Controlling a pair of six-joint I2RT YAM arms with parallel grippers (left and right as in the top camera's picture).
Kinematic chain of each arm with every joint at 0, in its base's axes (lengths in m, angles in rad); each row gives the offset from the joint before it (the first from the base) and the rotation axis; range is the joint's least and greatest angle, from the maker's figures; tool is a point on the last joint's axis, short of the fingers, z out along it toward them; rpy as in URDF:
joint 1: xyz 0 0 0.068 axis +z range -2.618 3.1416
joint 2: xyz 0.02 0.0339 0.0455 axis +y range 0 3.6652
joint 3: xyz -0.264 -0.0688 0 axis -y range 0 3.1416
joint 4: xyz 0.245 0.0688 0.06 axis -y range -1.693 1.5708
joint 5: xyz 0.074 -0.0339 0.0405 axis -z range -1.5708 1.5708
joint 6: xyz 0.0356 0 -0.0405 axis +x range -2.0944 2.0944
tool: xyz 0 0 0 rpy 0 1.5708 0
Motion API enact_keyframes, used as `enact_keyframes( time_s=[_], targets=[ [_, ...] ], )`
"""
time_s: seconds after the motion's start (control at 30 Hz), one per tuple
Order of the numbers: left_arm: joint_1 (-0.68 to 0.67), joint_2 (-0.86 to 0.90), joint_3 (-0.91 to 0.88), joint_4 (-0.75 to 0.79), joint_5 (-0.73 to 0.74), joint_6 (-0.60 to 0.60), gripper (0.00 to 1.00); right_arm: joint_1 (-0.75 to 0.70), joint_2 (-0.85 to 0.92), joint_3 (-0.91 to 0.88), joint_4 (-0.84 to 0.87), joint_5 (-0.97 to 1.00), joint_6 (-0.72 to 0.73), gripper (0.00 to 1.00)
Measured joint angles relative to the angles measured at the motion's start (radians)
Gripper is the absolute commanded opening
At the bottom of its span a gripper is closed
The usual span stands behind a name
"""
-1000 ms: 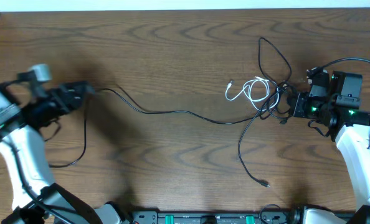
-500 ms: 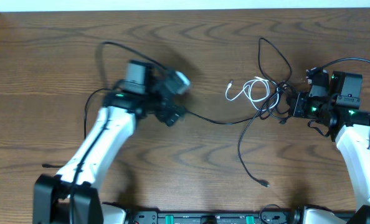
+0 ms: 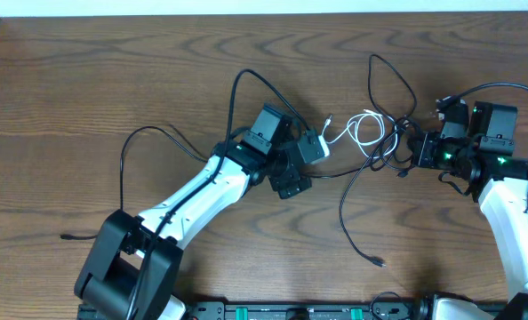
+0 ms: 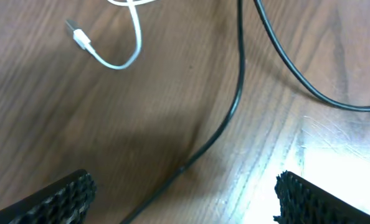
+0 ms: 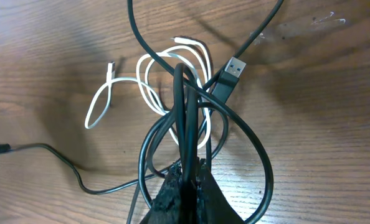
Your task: Untangle cables
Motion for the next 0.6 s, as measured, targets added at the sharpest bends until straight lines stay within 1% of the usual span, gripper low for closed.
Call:
enact_keyframes(
  time_s=[0.13, 0.3, 0.6],
  targets=[
    [-0.006, 0.0, 0.0, 0.019, 0.0, 0.003, 0.93, 0.0, 0.0, 0.0, 0.0, 0.0, 0.0, 0.01],
    [-0.006, 0.011, 0.0, 0.024, 0.031, 0.071, 0.93, 0.0, 0.0, 0.0, 0.0, -0.001, 0.0, 0.01],
    [-0.008, 0.109, 0.0, 0.08, 0.096, 0.105, 0.93, 0.0, 0.0, 0.0, 0.0, -0.006, 0.0, 0.01]
  ],
)
